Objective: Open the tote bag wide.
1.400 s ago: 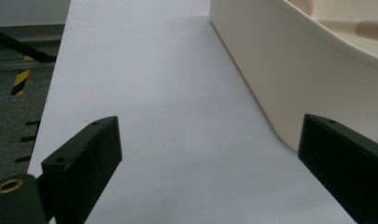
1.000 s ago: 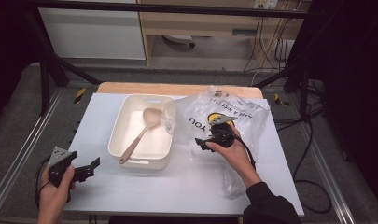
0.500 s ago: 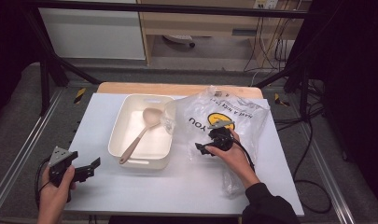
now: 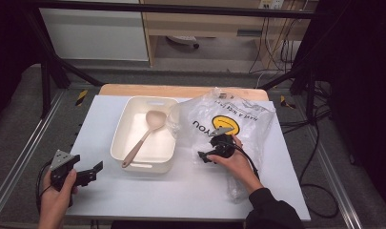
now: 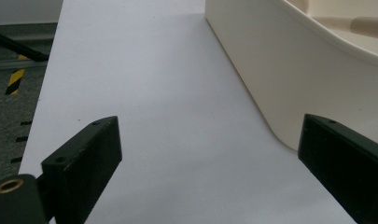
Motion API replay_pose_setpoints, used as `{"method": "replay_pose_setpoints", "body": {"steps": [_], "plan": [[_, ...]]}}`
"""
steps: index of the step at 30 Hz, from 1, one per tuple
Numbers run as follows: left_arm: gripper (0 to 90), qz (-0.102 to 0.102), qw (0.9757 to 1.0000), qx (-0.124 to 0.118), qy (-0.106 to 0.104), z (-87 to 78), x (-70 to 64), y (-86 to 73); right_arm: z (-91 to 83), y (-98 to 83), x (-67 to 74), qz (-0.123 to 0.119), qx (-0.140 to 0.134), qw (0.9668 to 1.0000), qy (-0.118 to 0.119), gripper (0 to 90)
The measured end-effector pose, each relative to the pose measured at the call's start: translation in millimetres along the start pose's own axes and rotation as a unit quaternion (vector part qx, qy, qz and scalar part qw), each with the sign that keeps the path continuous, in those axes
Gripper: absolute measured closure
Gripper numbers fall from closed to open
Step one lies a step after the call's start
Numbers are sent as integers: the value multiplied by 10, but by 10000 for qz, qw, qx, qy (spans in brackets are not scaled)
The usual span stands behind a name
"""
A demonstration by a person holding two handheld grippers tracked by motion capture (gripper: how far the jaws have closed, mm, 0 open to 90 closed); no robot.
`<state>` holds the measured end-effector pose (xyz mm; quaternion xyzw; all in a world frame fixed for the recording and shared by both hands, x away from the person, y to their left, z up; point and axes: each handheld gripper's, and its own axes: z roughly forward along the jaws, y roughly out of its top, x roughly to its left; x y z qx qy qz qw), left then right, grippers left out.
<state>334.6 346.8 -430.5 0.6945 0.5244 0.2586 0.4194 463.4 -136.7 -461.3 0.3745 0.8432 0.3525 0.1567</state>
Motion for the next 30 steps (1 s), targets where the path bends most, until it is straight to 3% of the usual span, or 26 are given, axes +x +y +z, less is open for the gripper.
{"method": "replay_pose_setpoints", "body": {"steps": [5, 9, 26, 30], "plan": [[58, 11, 10000, 2, -3, 0, -3, 0, -4, -13, 3, -12, -21, 10000, -25, 58], [58, 12, 10000, 5, -4, 2, -3, 0, -30, -14, -20, 37, -90, 9999, -55, 162], [58, 4, 10000, 7, 45, 7, 6, 5, -77, -42, -300, 702, -412, 9962, -320, 874], [59, 0, 10000, -54, 41, -7, 10, 16, -101, -46, -309, 839, -474, 9947, -360, 900]]}}
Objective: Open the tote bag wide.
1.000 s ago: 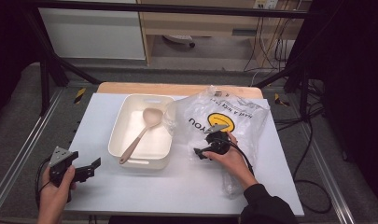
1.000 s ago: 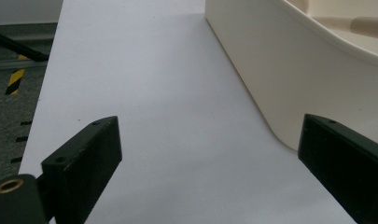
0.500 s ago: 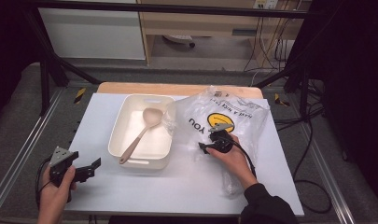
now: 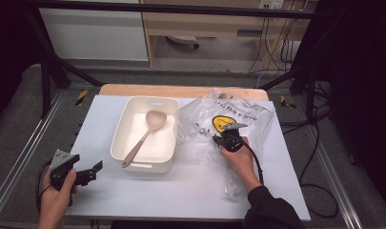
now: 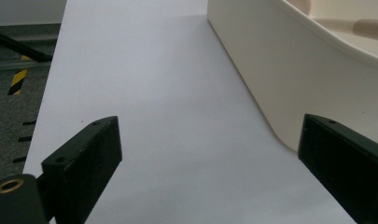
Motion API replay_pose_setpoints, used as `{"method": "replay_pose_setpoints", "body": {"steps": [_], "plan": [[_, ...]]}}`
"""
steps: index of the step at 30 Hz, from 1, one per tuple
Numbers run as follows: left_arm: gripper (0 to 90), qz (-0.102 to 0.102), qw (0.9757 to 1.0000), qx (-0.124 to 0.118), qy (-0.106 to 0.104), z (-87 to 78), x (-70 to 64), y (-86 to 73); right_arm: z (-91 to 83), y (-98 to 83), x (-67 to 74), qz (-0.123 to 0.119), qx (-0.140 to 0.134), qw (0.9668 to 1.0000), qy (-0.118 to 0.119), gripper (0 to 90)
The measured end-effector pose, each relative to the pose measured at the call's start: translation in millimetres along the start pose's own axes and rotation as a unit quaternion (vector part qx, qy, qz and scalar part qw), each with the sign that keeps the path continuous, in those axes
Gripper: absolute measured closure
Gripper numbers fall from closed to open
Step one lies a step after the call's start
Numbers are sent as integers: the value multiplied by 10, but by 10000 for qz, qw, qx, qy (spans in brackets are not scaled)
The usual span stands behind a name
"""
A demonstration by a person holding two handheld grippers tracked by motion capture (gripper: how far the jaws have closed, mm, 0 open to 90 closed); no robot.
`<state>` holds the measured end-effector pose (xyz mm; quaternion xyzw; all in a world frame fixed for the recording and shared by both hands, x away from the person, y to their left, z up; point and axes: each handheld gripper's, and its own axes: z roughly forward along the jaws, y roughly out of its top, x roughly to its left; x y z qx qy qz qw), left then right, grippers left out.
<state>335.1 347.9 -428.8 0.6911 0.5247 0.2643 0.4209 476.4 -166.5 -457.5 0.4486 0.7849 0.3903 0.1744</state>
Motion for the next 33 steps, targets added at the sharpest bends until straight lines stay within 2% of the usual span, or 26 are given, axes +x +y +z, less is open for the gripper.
{"method": "replay_pose_setpoints", "body": {"steps": [4, 8, 11, 16, 17, 23, 25, 29, 33], "plan": [[59, -29, 10000, -84, -11, -30, -3, 28, -112, 56, 39, 56, -220, 9997, -26, 900], [59, -105, 9998, -165, -78, -63, -6, 67, -219, 75, 94, 101, -300, 9995, 17, 900], [59, -80, 9997, -230, -88, -92, -19, 104, -303, 71, 133, 128, -346, 9993, 84, 900], [59, -156, 9991, -394, -79, -139, -19, 140, -457, 68, 184, 125, -474, 9987, 128, 900], [59, -167, 9990, -395, -94, -138, -20, 138, -477, 67, 186, 88, -494, 9987, 106, 900], [60, -167, 9989, -383, -211, -123, -45, 136, -563, 88, 179, 223, -597, 9978, 164, 900], [60, -198, 9985, -458, -223, -135, -57, 160, -604, 104, 167, 237, -665, 9973, 184, 900], [59, -278, 9967, -689, -311, -213, -91, 289, -662, 124, 156, 270, -734, 9967, 212, 900], [57, -239, 9951, -871, -407, -286, -165, 473, -689, 149, 157, 258, -803, 9961, 247, 900]]}}
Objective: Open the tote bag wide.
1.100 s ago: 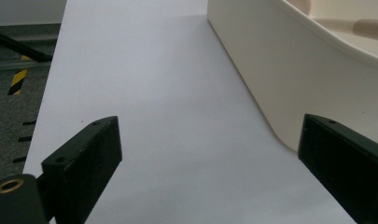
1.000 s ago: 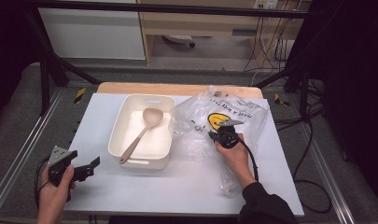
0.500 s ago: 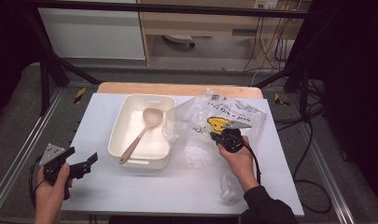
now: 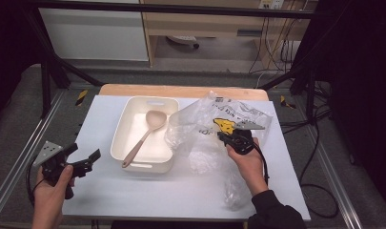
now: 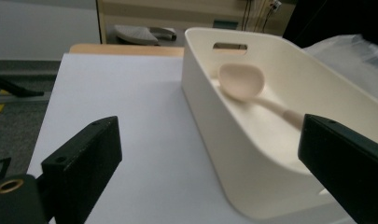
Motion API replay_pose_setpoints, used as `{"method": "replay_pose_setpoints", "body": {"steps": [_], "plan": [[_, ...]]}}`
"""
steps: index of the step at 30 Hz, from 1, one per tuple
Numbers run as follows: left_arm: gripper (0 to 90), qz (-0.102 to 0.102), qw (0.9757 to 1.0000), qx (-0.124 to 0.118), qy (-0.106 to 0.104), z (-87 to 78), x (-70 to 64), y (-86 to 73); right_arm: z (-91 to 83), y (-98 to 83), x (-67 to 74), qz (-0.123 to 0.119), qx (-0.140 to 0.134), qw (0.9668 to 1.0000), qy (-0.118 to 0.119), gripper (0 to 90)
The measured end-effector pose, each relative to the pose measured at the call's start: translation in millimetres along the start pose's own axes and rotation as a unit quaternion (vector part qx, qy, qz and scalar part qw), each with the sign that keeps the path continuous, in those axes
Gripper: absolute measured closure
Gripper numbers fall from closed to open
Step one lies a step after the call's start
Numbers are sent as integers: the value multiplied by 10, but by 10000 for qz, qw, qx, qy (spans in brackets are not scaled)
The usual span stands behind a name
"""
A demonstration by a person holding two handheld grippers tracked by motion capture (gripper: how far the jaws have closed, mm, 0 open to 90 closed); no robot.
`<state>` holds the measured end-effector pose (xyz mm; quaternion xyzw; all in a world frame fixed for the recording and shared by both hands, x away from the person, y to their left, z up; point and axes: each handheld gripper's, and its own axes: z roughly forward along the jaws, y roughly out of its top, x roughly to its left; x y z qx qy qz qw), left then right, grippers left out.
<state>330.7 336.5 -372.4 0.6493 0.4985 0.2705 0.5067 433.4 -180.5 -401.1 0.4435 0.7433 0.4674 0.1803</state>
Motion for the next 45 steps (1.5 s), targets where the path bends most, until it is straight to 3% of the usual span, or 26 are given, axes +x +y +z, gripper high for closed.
{"method": "replay_pose_setpoints", "body": {"steps": [8, 17, 26, 39, 43, 45], "plan": [[58, 385, 9988, -40, -300, 66, -379, 304, -65, 28, 6, -5, -74, 10000, 58, 900], [59, 580, 9965, -32, -602, 235, -768, 458, -63, 19, -41, 37, -47, 9999, 97, 900], [59, 776, 9929, 85, -899, 446, -1105, 415, -35, 2, -43, 10, 38, 9999, 142, 900], [69, 1172, 9833, 418, -1325, 691, -1663, 254, -42, 3, -52, 30, 71, 9997, 217, 900], [92, 1146, 9827, 515, -1358, 764, -1786, 196, -50, 7, -47, 29, 68, 9997, 221, 900], [120, 1169, 9813, 572, -1419, 794, -1856, 170, -54, 9, -46, 24, 69, 9997, 241, 900]]}}
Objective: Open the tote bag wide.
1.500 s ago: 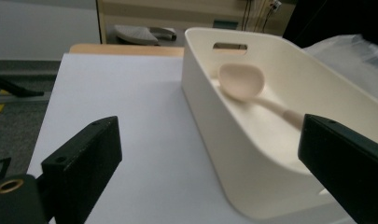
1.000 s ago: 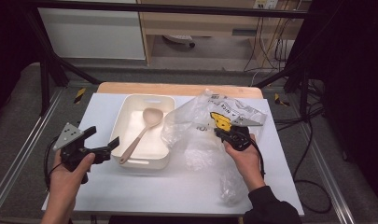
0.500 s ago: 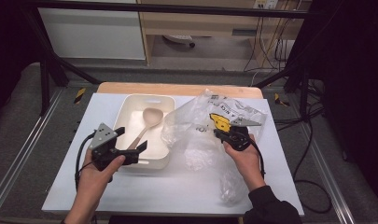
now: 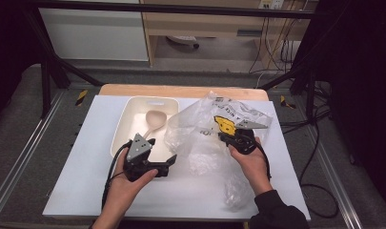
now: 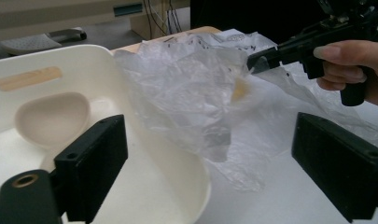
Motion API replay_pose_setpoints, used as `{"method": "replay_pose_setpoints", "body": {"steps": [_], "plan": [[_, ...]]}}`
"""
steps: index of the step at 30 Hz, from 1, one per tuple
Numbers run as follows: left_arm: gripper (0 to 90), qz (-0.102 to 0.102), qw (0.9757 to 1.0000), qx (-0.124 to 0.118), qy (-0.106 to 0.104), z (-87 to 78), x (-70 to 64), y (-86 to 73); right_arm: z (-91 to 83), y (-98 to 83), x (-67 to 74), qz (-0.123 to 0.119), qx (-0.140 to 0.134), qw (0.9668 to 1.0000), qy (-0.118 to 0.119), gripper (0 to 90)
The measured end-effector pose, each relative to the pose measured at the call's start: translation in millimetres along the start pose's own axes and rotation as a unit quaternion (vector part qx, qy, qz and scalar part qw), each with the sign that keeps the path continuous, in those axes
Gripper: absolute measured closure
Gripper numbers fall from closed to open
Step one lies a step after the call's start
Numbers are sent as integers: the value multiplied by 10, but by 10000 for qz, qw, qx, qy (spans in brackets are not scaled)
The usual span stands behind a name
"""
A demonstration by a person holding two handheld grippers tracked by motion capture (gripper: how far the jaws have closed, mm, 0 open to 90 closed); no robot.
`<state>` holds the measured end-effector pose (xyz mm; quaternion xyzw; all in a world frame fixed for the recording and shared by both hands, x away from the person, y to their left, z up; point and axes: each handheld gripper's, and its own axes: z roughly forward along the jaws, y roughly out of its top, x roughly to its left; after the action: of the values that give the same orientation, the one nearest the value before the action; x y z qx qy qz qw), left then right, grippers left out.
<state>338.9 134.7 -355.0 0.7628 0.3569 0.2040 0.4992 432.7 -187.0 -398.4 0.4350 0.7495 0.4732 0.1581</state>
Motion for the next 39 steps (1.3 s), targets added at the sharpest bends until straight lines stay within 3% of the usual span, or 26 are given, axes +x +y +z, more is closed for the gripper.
{"method": "replay_pose_setpoints", "body": {"steps": [6, 16, 20, 25, 31, 35, 39], "plan": [[229, 261, 9994, 157, -140, 154, -229, -46, 1, 3, 5, -23, 1, 10000, 16, 900], [444, 411, 9978, 401, -333, 408, -489, -156, 7, -5, -6, -60, 41, 10000, 29, 900], [454, 442, 9974, 433, -381, 437, -549, -171, -12, -4, -24, -32, 24, 10000, 23, 900], [456, 418, 9981, 290, -338, 380, -578, -149, -18, -6, -46, 4, 29, 10000, 0, 900], [412, 367, 9985, 245, -337, 321, -608, -139, -7, -12, -60, 21, 44, 10000, -5, 900], [439, 392, 9979, 293, -422, 409, -667, -164, -7, -9, -48, 2, 44, 10000, 2, 900], [529, 352, 9970, 440, -526, 608, -697, -212, -10, -5, -33, -7, 48, 10000, 19, 900]]}}
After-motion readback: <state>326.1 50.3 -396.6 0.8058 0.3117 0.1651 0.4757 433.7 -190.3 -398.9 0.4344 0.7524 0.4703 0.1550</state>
